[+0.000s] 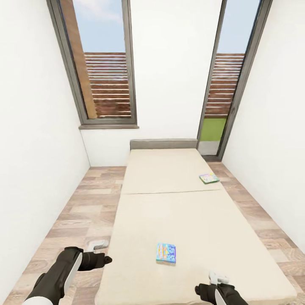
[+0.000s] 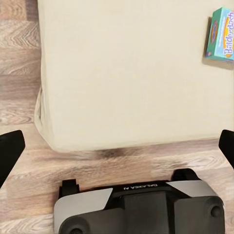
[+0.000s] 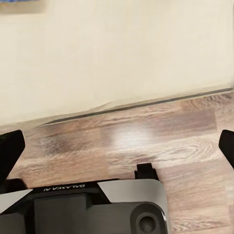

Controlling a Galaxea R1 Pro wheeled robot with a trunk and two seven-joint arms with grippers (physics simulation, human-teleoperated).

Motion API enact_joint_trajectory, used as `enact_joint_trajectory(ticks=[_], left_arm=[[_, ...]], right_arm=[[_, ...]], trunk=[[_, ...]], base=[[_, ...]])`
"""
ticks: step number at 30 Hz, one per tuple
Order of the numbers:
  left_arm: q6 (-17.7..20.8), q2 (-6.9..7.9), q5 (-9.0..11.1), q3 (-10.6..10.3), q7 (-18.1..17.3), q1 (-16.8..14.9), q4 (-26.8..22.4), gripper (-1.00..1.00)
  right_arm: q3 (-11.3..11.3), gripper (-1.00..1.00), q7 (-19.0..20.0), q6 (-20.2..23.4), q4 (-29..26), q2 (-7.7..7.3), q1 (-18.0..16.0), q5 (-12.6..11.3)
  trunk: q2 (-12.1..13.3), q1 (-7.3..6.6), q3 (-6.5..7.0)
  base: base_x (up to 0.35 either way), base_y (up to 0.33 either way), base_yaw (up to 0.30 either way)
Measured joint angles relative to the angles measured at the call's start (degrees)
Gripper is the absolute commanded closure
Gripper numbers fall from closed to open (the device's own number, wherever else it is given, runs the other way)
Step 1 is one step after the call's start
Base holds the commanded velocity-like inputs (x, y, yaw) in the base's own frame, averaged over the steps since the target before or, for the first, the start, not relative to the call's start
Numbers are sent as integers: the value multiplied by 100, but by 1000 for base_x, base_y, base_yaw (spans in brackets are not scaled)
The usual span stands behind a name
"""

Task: Put all the toys in the child's room - the three board games (two on the bed and one on the table), the two jigsaw puzzles on the table, and the tennis ball on the table - inside the toy box on the table in the child's room.

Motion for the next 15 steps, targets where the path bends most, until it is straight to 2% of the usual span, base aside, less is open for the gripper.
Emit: enact_joint_trajectory(ticks=[5,9,15], left_arm=[[1,-2,-1,2,-4,-1,0,-100],[0,-1,-2,6,-1,-2,0,-100],[1,-2,4,2,-7,1,-2,-100]], right_arm=[[7,-100,-8,-108,0,4,1,0],[10,-100,-10,-123,1,10,0,0],[11,-100,-10,-130,2,7,-1,1]], trunk=[[-1,-1,-7],[-1,-2,-8],[0,0,-9]], base=[[58,3,-6],[199,1,12],[146,0,181]])
